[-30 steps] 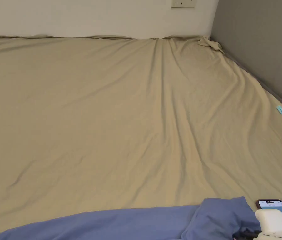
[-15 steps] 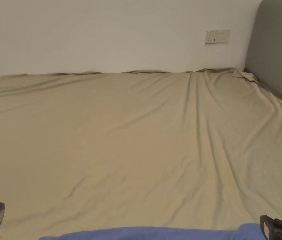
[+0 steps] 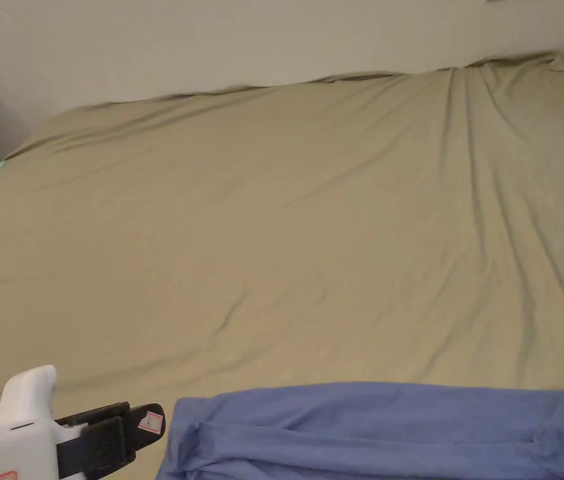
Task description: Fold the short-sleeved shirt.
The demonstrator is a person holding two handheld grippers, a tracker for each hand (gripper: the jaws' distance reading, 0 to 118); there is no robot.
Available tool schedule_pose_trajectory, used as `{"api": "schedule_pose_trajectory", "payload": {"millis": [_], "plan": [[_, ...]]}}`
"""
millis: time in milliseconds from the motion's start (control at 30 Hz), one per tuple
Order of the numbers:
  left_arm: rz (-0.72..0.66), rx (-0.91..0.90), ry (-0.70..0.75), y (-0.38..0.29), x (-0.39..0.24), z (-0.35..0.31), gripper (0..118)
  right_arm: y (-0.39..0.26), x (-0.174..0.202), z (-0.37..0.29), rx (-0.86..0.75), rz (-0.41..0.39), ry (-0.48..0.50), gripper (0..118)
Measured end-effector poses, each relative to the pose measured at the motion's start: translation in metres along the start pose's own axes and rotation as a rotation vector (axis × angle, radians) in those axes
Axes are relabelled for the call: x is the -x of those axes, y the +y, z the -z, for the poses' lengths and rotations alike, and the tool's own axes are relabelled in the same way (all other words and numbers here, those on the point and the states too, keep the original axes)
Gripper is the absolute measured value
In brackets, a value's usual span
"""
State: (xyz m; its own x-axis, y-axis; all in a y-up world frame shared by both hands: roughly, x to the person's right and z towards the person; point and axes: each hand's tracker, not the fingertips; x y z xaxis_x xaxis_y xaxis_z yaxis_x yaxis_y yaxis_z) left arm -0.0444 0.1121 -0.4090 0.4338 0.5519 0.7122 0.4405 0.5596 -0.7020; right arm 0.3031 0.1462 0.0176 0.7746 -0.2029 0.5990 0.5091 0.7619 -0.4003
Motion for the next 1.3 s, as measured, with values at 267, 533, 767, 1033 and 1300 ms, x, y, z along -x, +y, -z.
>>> {"api": "schedule_pose_trajectory", "payload": {"millis": [267,533,767,1033,1300], "plan": [[-0.219,0.154,-0.013,-0.005,0.115,0.068,98,-0.014,0.02,0.048,0.129,0.017,0.049,2],[-0.394,0.175,-0.274,-0.02,0.124,0.156,98,-0.001,0.04,0.076,0.129,-0.002,0.096,2],[-0.281,0.209,-0.297,-0.025,0.106,0.176,12,0.004,0.036,0.081,0.138,-0.028,0.111,2],[-0.354,0.006,-0.231,-0.01,0.151,0.088,12,0.008,0.029,0.073,0.117,-0.03,0.08,2],[-0.177,-0.004,0.294,0.02,0.129,-0.003,12,0.009,0.028,0.074,0.099,-0.034,0.11,2]]}}
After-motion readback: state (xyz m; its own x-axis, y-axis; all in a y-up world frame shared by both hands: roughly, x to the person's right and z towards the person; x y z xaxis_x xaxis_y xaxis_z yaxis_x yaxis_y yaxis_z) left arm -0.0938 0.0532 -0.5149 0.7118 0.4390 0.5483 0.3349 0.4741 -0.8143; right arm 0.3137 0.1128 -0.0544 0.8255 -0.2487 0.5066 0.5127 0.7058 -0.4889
